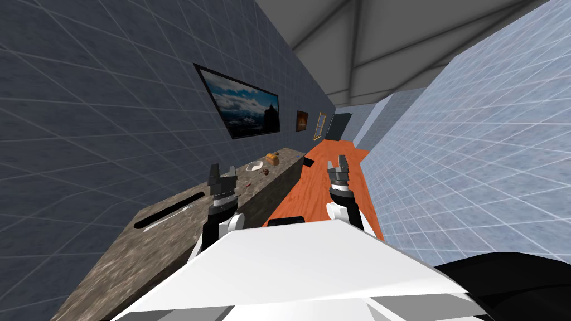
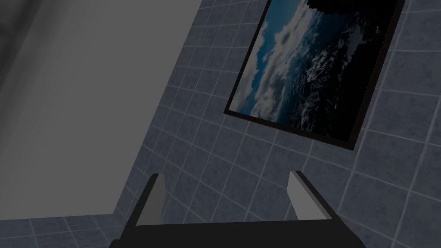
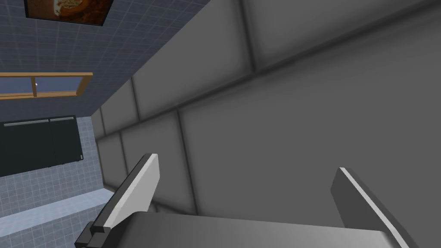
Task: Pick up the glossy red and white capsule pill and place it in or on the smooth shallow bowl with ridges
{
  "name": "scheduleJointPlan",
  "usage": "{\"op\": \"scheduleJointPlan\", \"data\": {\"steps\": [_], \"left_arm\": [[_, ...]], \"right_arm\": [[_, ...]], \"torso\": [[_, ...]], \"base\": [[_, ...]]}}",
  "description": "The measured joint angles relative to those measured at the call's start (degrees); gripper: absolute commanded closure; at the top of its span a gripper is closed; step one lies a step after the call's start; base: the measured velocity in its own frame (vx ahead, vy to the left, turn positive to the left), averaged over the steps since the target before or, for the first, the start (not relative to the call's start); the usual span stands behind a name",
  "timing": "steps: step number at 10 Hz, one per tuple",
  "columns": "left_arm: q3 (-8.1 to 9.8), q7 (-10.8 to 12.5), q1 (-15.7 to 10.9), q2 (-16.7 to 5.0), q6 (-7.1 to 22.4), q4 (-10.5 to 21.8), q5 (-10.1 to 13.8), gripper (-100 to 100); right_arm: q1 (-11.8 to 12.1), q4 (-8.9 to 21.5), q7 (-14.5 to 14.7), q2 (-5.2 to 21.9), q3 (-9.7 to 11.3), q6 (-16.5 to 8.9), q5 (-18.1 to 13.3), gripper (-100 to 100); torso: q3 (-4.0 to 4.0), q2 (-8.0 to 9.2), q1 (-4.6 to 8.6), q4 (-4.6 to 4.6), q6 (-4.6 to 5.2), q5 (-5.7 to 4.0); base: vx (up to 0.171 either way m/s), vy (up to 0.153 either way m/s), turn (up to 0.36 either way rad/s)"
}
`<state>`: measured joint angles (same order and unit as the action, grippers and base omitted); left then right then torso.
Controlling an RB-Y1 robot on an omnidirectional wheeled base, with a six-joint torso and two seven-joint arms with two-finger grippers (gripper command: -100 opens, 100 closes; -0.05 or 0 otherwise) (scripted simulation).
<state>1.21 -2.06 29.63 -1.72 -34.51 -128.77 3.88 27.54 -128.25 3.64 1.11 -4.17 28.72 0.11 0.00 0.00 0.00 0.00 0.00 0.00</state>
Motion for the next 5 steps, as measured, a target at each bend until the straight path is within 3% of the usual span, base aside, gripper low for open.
{"op": "scheduleJointPlan", "data": {"steps": [5], "left_arm": [[1.22, -1.2, -1.2, -7.0, 6.6, 2.0, 2.6, -100]], "right_arm": [[0.0, 0.0, 0.0, 0.0, 0.0, 0.0, 0.0, 0]], "torso": [[-0.01, -0.01, 0.18, 0.00, 0.00, -0.04]], "base": [[-0.001, -0.044, 0.053]]}}
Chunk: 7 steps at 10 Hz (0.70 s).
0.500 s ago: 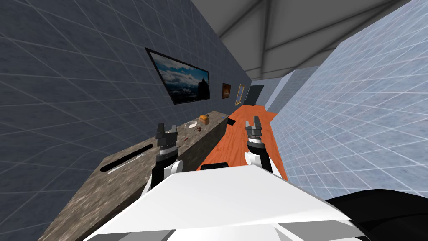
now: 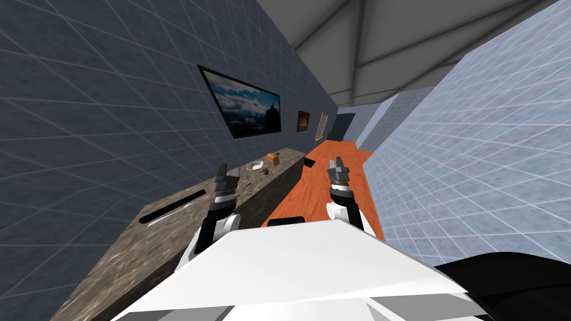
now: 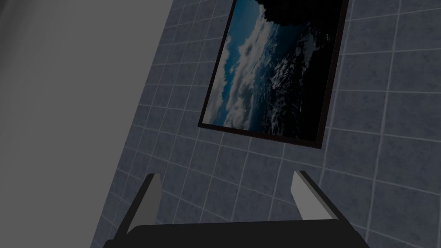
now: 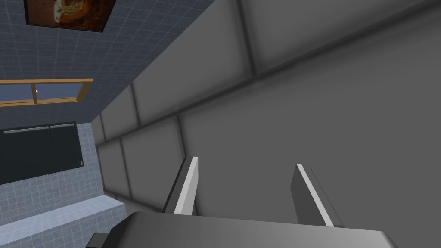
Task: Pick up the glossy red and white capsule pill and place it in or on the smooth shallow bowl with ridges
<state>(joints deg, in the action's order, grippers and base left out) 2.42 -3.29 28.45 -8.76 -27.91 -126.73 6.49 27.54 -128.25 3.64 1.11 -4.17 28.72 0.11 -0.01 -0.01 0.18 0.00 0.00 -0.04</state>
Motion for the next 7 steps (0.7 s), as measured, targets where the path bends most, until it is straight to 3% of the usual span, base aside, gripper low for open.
{"op": "scheduleJointPlan", "data": {"steps": [4, 7], "left_arm": [[1.81, -0.8, -1.4, -5.5, 5.8, 2.2, 2.8, -100], [2.72, -1.3, -2.2, -8.2, 9.7, 3.3, 4.3, -100]], "right_arm": [[0.0, 0.0, 0.0, 0.0, 0.0, 0.0, 0.0, 0], [0.0, 0.0, 0.0, 0.0, 0.0, 0.0, 0.0, 0]], "torso": [[0.02, 0.04, -0.04, -0.01, 0.00, 0.01], [0.01, 0.01, -0.06, 0.00, 0.01, 0.01]], "base": [[-0.008, -0.039, 0.043], [-0.005, -0.039, 0.047]]}}
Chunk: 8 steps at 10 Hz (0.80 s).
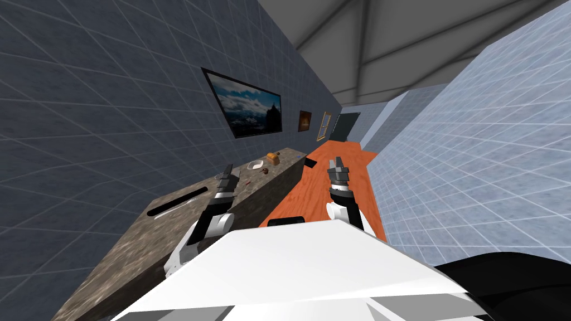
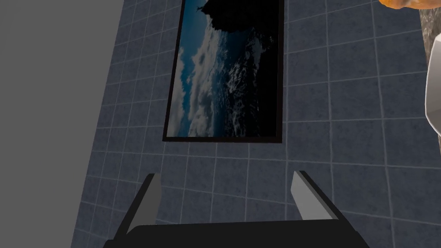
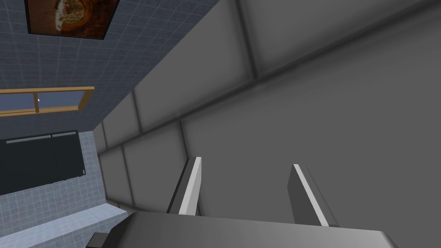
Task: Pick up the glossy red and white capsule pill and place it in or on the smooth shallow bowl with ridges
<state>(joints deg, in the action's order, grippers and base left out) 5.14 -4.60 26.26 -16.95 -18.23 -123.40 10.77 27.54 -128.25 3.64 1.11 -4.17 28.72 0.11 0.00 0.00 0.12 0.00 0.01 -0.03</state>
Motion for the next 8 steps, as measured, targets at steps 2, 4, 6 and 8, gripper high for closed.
{"op": "scheduleJointPlan", "data": {"steps": [2, 4, 6, 8], "left_arm": [[0.52, -0.4, -0.5, -1.9, 2.4, 0.9, 1.0, -100], [0.99, -1.0, -0.9, -3.6, 5.0, 1.3, 2.0, -100], [1.59, -1.5, -1.5, -5.6, 7.8, 1.9, 3.2, -100], [2.27, -1.9, -2.2, -7.7, 10.8, 2.7, 4.4, -100]], "right_arm": [[0.0, 0.0, 0.0, 0.0, 0.0, 0.0, 0.0, 0], [0.0, 0.0, 0.0, 0.0, 0.0, 0.0, 0.0, 0], [0.0, 0.0, 0.0, 0.0, 0.0, 0.0, 0.0, 0], [0.0, 0.0, 0.0, 0.0, 0.0, 0.0, 0.0, 0]], "torso": [[0.00, 0.01, 0.01, 0.00, -0.01, 0.00], [0.01, 0.02, 0.00, 0.00, 0.00, 0.00], [0.01, 0.01, 0.01, 0.00, 0.00, 0.00], [0.00, 0.00, 0.01, 0.00, 0.00, -0.01]], "base": [[-0.009, -0.039, 0.053], [-0.008, -0.037, 0.043], [-0.007, -0.042, 0.035], [-0.001, -0.035, 0.041]]}}
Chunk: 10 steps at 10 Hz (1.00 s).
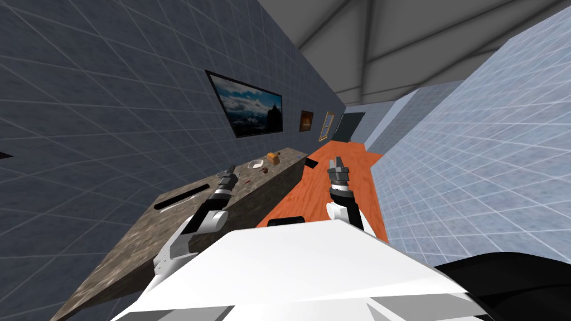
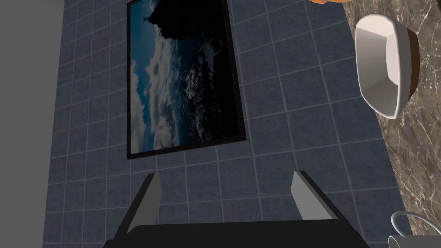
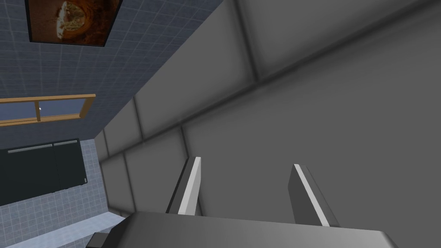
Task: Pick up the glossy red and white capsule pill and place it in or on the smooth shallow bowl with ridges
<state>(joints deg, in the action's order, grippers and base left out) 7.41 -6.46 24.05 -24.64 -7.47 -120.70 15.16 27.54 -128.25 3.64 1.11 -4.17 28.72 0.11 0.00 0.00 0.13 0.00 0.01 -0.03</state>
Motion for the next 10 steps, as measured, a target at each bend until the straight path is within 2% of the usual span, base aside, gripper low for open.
{"op": "scheduleJointPlan", "data": {"steps": [5, 10], "left_arm": [[1.05, -1.5, -1.1, -5.0, 7.0, 2.1, 2.9, -100], [2.39, -2.6, -1.0, -9.9, 14.2, 3.0, 6.0, -100]], "right_arm": [[0.0, 0.0, 0.0, 0.0, 0.0, 0.0, 0.0, 0], [0.0, 0.0, 0.0, 0.0, 0.0, 0.0, 0.0, 0]], "torso": [[-0.01, -0.02, 0.01, 0.01, 0.00, 0.00], [-0.04, -0.06, -0.02, 0.02, 0.00, 0.01]], "base": [[0.000, -0.035, 0.025], [0.011, -0.033, 0.005]]}}
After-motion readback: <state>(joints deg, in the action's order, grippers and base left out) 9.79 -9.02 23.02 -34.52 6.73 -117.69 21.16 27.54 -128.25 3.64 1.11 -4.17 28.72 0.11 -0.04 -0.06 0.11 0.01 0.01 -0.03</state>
